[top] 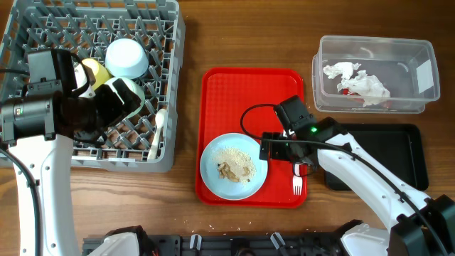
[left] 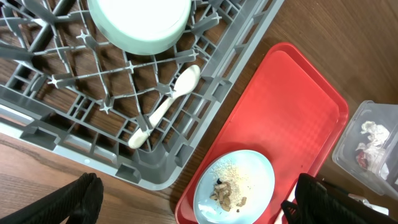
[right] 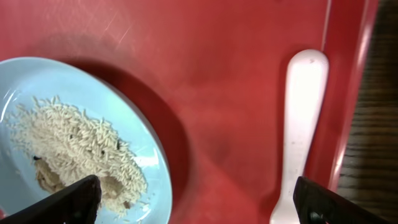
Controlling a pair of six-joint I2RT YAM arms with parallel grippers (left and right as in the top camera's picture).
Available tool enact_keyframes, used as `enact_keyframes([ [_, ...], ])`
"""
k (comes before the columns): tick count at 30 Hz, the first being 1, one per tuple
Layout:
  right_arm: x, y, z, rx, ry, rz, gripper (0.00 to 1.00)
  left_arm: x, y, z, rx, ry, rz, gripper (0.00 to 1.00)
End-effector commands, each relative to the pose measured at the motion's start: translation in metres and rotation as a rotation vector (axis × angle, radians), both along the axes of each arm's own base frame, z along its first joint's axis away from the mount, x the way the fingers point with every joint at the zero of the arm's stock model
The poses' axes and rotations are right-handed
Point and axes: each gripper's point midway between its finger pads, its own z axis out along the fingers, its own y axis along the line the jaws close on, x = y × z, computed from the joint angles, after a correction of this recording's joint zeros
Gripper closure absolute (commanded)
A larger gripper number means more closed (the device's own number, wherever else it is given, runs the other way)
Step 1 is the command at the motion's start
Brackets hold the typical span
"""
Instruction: Sort waste into correct bins and load items into the dishwasher rack
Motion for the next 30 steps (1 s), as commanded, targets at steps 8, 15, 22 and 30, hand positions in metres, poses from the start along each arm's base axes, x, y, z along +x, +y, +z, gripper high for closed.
enact_keyframes([
  [8, -0.014, 0.002, -0.005, 0.020, 0.059, -0.003, 0.00, -0.001, 0.002, 0.001, 0.003, -0.004, 0.015, 0.00],
  [15, -0.021, -0.023, -0.025, -0.097, 0.049, -0.023, 0.00, -0.001, 0.002, 0.001, 0.003, -0.004, 0.015, 0.00],
  [22, -0.025, -0.024, -0.035, -0.090, 0.050, -0.025, 0.00, -0.001, 0.002, 0.001, 0.003, -0.004, 0.015, 0.00],
  [30, -0.020, -0.021, -0.034, -0.080, 0.028, -0.009, 0.01, -0.001, 0.002, 0.001, 0.003, -0.004, 0.015, 0.00],
])
